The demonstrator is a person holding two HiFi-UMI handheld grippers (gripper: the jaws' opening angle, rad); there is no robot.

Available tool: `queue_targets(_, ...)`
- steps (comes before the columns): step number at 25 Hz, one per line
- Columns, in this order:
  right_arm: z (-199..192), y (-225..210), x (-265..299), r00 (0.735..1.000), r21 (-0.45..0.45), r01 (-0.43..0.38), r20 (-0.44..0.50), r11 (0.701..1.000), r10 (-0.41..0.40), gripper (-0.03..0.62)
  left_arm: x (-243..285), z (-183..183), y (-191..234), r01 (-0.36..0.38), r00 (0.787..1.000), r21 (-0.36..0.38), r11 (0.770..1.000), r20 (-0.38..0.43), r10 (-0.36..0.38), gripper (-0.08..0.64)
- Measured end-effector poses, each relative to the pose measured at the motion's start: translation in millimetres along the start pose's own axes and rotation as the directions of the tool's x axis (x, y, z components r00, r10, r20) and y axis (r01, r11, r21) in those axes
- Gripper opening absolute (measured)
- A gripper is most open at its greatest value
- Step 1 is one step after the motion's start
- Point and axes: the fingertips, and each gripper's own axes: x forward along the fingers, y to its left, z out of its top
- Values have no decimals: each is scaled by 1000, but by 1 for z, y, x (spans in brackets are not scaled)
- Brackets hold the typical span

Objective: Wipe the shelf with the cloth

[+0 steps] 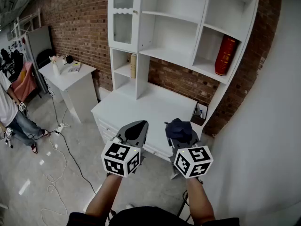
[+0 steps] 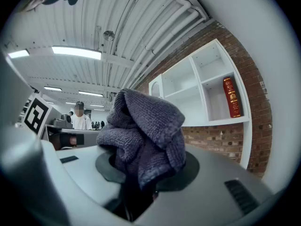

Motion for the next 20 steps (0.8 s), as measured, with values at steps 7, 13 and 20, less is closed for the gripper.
queue_targets(7, 2, 0, -2, 1000, 49, -6, 7, 999, 6, 142, -1, -1, -1, 1, 1000, -2, 1000, -3, -1, 15)
queue_targets(13, 3, 0, -7, 1000, 52, -12, 7, 999, 11, 143, -4, -2, -4, 2, 1000, -8, 1000, -5, -2, 15)
queue_targets(20, 3, -10, -16, 1000, 48, -23, 8, 999, 23, 143, 1, -1, -19, -5, 1000, -1, 1000, 2, 5, 15)
